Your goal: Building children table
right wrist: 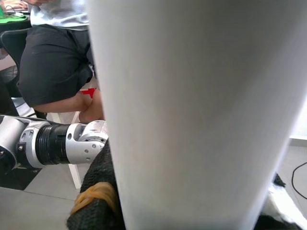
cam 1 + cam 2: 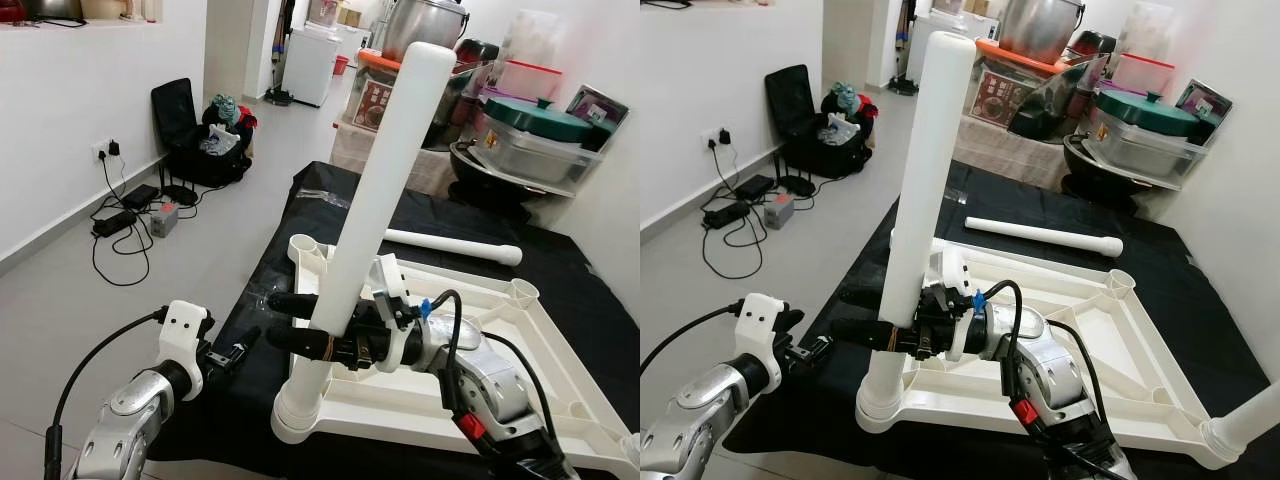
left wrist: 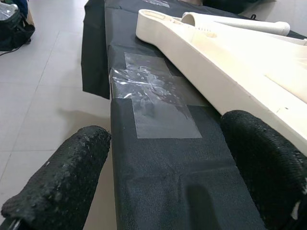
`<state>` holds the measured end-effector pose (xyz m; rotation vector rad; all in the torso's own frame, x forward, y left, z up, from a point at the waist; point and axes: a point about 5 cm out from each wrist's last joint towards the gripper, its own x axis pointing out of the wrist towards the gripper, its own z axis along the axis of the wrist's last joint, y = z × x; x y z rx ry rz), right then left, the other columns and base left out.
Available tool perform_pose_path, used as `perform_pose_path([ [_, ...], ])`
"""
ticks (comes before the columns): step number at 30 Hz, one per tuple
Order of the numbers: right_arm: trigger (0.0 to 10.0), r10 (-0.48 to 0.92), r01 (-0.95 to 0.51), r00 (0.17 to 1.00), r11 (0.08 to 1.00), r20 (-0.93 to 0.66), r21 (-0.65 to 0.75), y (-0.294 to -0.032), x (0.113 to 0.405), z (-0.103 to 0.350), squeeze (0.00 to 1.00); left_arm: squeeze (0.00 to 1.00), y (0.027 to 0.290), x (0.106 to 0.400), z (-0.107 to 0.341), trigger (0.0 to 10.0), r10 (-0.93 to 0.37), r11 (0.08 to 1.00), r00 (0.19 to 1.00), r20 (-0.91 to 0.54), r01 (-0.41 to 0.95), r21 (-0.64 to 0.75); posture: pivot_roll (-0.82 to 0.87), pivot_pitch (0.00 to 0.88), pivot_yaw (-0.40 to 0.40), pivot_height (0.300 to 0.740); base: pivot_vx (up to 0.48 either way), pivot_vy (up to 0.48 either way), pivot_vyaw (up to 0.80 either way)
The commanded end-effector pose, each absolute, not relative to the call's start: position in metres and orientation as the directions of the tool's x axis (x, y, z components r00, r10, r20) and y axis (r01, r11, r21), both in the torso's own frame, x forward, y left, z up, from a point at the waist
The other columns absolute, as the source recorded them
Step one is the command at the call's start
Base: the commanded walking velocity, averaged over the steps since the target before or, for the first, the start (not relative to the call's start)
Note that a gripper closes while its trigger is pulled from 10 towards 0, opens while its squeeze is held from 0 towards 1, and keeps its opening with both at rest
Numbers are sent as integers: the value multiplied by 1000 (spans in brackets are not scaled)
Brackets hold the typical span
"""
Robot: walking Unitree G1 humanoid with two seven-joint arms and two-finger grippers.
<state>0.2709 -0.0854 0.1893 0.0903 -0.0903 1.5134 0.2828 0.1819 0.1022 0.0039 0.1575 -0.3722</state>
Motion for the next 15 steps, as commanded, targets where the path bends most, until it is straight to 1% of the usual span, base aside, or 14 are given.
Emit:
perform_pose_path([
  [1,10000,999,-981,47,50,-19,187,-86,262,143,0,0,179,284,102,10000,-375,927,914,-156,374,-34,164,0,-215,740,0,0,0],
  [9,10000,999,-981,46,50,-26,189,-87,260,139,0,0,178,283,100,10000,-376,926,913,-160,376,-35,163,0,-214,740,0,0,0],
  [13,10000,997,-981,63,70,-46,180,-88,258,134,0,0,179,283,100,10000,-376,926,913,-161,375,-33,161,0,-211,740,0,0,0],
  [15,10000,986,-976,143,154,-80,153,-92,260,127,0,0,180,283,100,10000,-374,927,913,-161,374,-32,156,0,-207,740,0,0,0],
])
